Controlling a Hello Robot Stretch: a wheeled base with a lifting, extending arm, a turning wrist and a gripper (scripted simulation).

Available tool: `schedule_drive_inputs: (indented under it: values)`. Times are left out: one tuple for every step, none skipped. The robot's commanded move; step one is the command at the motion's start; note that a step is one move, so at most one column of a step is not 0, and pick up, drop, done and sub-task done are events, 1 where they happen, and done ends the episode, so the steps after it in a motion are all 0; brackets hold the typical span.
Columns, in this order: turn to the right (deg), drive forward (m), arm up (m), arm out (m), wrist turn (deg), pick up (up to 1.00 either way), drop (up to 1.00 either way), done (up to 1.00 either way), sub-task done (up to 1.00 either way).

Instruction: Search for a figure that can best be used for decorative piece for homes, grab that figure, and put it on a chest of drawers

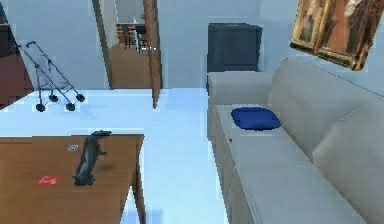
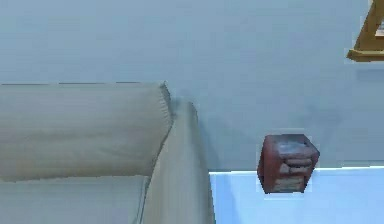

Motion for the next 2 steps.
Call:
schedule_drive_inputs:
  values:
    - [0.0, 0.85, 0.00, 0.00, 0.0, 0.00, 0.00, 0.00, 0.00]
    - [45.0, 0.00, 0.00, 0.00, 0.0, 0.00, 0.00, 0.00, 0.00]
